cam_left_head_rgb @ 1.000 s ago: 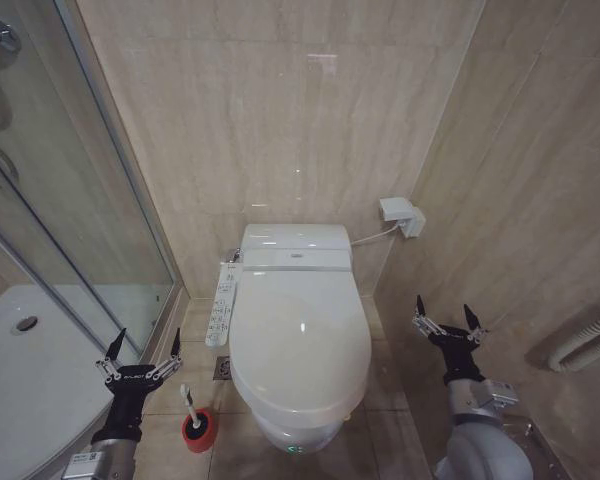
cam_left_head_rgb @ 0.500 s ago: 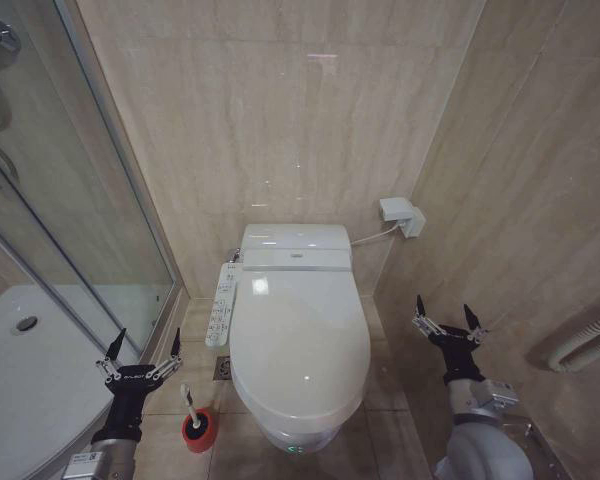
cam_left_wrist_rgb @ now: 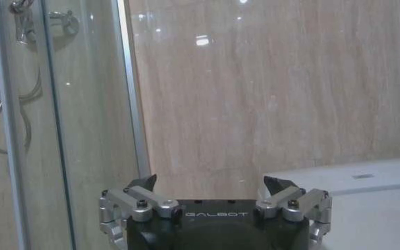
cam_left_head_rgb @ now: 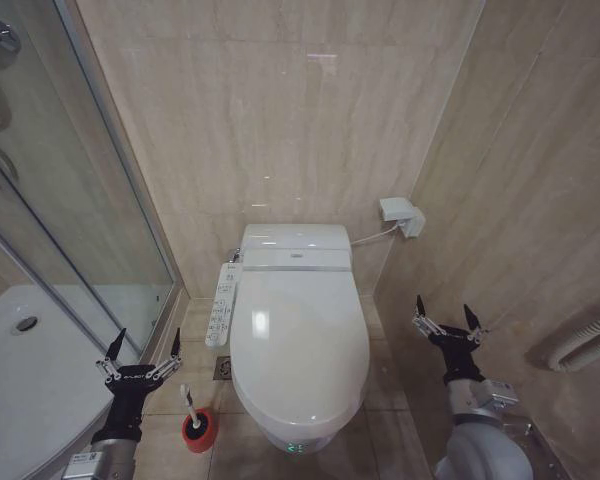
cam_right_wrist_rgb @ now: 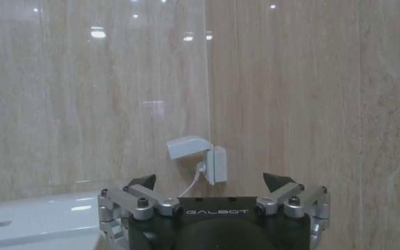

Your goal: Open the toilet lid, clean the toilet bowl with a toilet brush, close the toilet lid, and flush.

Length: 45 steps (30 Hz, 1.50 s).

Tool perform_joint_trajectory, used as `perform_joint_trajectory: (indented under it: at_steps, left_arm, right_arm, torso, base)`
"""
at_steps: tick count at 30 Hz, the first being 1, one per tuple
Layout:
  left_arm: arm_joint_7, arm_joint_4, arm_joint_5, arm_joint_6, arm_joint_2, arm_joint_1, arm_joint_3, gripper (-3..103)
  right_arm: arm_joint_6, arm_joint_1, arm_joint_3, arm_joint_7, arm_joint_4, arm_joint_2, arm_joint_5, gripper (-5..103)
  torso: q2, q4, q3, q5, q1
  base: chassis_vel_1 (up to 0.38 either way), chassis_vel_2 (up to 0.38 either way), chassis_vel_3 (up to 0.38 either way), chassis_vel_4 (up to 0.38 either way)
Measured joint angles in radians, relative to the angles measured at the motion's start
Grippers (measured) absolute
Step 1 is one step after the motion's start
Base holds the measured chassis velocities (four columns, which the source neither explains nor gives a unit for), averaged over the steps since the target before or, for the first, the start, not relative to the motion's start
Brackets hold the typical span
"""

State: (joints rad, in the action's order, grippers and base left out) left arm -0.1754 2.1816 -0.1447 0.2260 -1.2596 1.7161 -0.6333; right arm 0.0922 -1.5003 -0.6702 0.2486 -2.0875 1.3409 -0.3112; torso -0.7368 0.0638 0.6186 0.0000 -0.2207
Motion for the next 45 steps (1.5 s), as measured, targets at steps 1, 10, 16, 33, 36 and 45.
perform_joint_trajectory:
  at_steps: [1, 10, 16, 33, 36, 45]
  left_arm:
    - [0.002, -0.002, -0.006, -0.01, -0.001, -0.007, 0.0, 100]
    - [0.046, -0.068, -0.144, -0.237, -0.032, -0.178, -0.02, 100]
    - [0.073, -0.105, -0.234, -0.352, -0.053, -0.278, -0.031, 100]
    - [0.085, -0.054, -0.178, -0.228, -0.051, -0.263, -0.034, 100]
    - [0.078, -0.061, -0.179, -0.228, -0.05, -0.27, -0.038, 100]
    - [0.076, -0.065, -0.18, -0.228, -0.055, -0.28, -0.036, 100]
  right_arm:
    - [0.0, 0.0, 0.0, 0.0, 0.0, 0.0, 0.0, 100]
    - [0.0, 0.0, 0.0, 0.0, 0.0, 0.0, 0.0, 100]
    - [0.0, 0.0, 0.0, 0.0, 0.0, 0.0, 0.001, 100]
    - [0.0, 0.0, 0.0, 0.0, 0.0, 0.0, 0.001, 100]
    - [0.0, 0.0, 0.0, 0.0, 0.0, 0.0, 0.001, 100]
    - [0.0, 0.0, 0.0, 0.0, 0.0, 0.0, 0.001, 100]
  torso:
    - [0.0, -0.0001, 0.0, 0.0001, 0.0]
    - [0.0, 0.0002, 0.0, 0.0, 0.0]
    - [0.0, 0.0004, 0.0, -0.0002, 0.0]
    - [0.0, 0.0, 0.0, 0.0001, 0.0]
    - [0.0, 0.0003, 0.0, 0.0, 0.0]
    - [0.0, 0.0001, 0.0, 0.0, 0.0]
  base:
    - [0.0, 0.0, 0.0, 0.0]
    - [0.0, 0.0, 0.0, 0.0]
    - [0.0, 0.0, 0.0, 0.0]
    - [0.0, 0.0, 0.0, 0.0]
    - [0.0, 0.0, 0.0, 0.0]
    - [0.0, 0.0, 0.0, 0.0]
